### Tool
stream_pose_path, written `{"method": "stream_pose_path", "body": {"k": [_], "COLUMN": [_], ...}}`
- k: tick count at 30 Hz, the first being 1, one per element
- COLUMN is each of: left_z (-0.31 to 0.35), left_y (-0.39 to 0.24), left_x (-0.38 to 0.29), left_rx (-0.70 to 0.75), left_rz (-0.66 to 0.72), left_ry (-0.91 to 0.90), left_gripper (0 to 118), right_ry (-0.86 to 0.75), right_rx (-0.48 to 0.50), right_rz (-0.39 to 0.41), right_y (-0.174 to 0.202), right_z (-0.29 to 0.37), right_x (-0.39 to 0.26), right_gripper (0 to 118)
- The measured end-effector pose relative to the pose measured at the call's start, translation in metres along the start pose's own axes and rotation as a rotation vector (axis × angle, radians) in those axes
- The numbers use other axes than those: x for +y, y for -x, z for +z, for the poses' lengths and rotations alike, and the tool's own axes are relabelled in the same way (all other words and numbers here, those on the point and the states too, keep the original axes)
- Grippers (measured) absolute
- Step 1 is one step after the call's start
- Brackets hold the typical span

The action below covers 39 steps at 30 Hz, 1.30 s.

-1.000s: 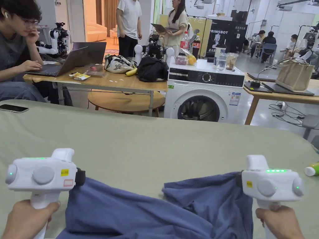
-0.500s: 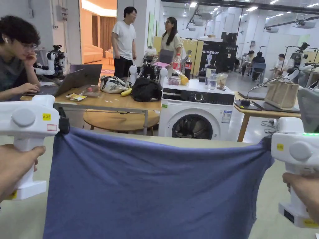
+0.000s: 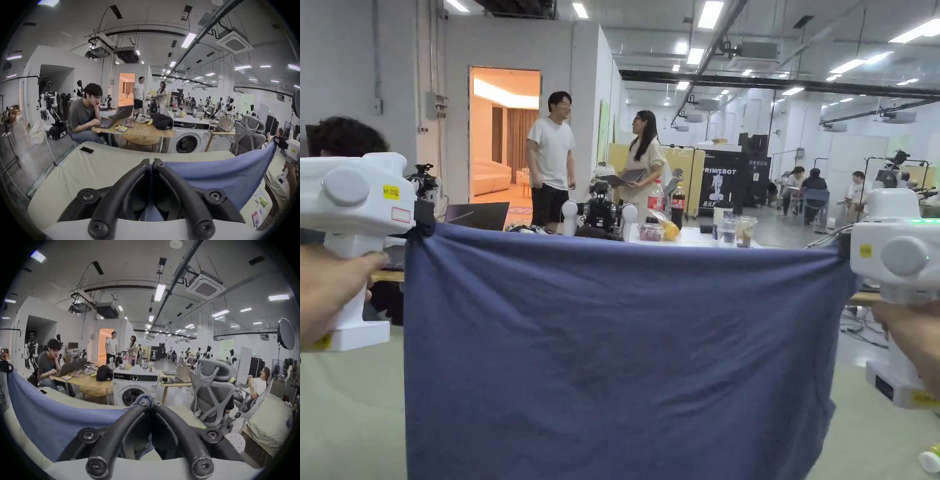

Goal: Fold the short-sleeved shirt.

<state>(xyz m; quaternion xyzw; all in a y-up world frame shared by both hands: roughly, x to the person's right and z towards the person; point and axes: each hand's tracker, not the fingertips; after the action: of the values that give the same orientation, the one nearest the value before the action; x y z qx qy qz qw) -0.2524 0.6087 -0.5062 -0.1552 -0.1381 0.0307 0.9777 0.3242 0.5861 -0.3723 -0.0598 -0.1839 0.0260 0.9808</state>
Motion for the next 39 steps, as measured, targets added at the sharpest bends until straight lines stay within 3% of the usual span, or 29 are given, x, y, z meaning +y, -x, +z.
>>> {"method": "stream_pose_path", "body": {"k": [9, 15, 25, 33, 39], "left_z": [-0.010, -0.007, 0.000, 0.048, 0.082], "left_y": [-0.006, -0.010, -0.002, 0.003, 0.010], "left_x": [0.078, 0.067, -0.083, -0.218, -0.305], "left_rx": [0.023, 0.027, 0.007, -0.047, -0.090], "left_rz": [-0.035, -0.061, -0.079, -0.066, -0.017], "left_ry": [-0.102, -0.113, 0.055, 0.170, 0.324], "left_gripper": [0, 0, 0, 0, 0], "right_ry": [-0.111, -0.126, 0.053, 0.214, 0.324], "right_rx": [-0.038, -0.046, -0.042, -0.033, -0.028], "right_rz": [0.017, 0.030, 0.082, 0.097, 0.172], "right_y": [0.001, -0.001, 0.000, -0.011, -0.007], "right_z": [-0.020, -0.018, 0.021, 0.081, 0.137], "right_x": [0.071, 0.058, -0.086, -0.208, -0.282], "right_gripper": [0, 0, 0, 0, 0]}}
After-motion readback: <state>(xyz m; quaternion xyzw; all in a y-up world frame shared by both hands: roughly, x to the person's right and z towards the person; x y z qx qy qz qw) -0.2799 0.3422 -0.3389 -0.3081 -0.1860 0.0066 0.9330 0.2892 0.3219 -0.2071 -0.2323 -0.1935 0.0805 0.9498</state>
